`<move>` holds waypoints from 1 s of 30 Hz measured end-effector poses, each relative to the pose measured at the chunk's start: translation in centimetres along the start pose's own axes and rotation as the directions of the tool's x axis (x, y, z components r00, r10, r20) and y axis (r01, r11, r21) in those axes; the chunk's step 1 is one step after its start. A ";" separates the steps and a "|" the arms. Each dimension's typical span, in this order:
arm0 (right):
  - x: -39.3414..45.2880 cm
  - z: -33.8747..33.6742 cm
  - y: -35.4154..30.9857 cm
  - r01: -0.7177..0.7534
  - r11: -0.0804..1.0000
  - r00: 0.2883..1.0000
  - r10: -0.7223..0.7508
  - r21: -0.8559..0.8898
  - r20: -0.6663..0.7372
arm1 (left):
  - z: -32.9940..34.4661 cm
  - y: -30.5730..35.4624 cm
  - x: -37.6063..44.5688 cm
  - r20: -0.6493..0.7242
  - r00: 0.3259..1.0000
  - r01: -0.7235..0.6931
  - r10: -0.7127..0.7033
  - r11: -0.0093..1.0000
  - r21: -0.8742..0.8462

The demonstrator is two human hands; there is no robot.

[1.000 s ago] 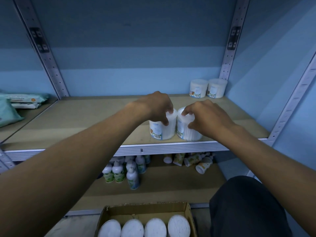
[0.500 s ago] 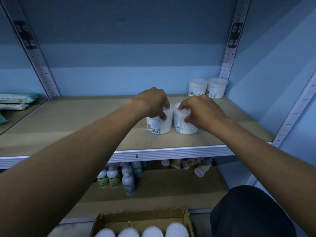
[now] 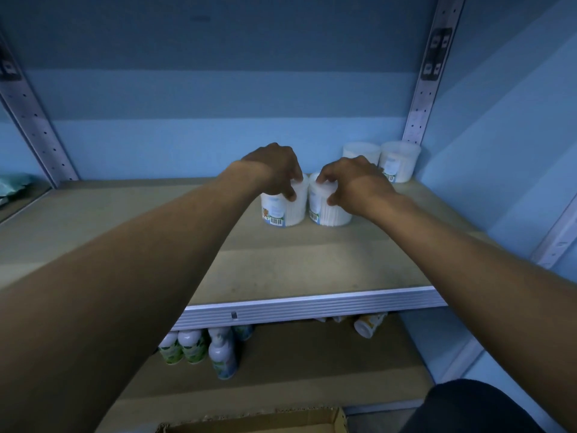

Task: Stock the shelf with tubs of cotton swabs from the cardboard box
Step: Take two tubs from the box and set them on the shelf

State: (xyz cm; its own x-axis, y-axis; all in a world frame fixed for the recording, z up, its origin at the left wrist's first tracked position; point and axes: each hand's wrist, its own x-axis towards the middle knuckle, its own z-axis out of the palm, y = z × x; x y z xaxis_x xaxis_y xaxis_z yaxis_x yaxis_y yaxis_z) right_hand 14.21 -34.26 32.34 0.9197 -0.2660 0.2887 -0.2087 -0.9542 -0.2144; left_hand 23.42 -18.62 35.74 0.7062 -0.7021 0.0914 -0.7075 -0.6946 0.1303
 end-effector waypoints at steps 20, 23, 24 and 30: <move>10.1 3.5 3.4 0.009 0.999 0.994 -0.005 0.031 -0.110 | 1.7 -2.8 11.5 -0.063 0.998 -0.022 0.025 0.999 0.046; 11.1 3.8 3.8 0.015 0.999 0.991 -0.011 0.033 -0.133 | 1.8 -3.1 12.8 -0.079 0.996 -0.035 0.041 0.997 0.072; 11.5 3.9 4.0 0.018 0.999 0.991 -0.014 0.031 -0.136 | 1.9 -3.2 13.2 -0.085 0.995 -0.039 0.045 0.996 0.075; 13.2 4.4 4.6 0.019 1.000 0.991 -0.019 0.003 -0.130 | 2.3 -3.7 15.1 -0.107 0.993 -0.033 0.041 0.996 0.083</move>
State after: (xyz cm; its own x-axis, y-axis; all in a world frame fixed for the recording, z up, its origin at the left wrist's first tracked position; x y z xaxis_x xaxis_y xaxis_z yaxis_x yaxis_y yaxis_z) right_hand 26.87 -41.57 31.10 0.8724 -0.2635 0.4117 -0.1898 -0.9588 -0.2114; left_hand 36.68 -27.00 34.36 0.6752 -0.7095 0.2018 -0.7300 -0.6820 0.0448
